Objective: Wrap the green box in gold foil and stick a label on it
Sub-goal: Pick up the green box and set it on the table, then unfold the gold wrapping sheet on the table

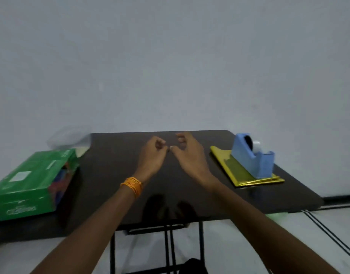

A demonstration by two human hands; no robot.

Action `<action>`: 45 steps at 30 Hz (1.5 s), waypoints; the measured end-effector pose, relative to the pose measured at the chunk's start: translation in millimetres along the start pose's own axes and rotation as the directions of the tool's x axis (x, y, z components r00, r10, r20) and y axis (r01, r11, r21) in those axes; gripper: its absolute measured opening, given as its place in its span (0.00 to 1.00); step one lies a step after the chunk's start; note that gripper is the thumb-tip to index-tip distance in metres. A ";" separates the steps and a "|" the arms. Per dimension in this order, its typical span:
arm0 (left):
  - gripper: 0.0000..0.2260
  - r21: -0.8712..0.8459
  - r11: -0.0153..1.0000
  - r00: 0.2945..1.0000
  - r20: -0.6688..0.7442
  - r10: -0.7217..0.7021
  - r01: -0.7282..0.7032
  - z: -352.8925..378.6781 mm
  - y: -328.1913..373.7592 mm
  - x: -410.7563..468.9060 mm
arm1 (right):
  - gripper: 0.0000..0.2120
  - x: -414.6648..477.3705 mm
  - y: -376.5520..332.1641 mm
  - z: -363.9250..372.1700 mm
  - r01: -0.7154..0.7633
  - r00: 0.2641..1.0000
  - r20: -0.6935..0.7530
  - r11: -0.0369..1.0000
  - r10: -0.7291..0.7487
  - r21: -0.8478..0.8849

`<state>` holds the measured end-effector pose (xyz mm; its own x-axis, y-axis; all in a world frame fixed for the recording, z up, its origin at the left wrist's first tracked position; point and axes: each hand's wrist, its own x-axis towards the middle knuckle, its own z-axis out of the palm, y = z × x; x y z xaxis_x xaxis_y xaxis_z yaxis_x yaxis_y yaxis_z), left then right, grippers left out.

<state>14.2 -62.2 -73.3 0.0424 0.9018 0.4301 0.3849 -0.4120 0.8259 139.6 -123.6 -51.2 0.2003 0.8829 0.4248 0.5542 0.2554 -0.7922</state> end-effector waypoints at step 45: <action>0.22 0.134 0.935 0.930 0.128 -0.344 0.327 24.6 -51.6 15.6 | 0.32 9.9 123.1 -99.4 -0.305 0.898 -0.403 0.908 0.175 -0.288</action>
<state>17.7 -23.7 -118.2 0.0253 0.9973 0.0696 0.4977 -0.0730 0.8643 290.1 -122.6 -100.9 0.6022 0.6792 0.4197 0.6742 -0.1511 -0.7229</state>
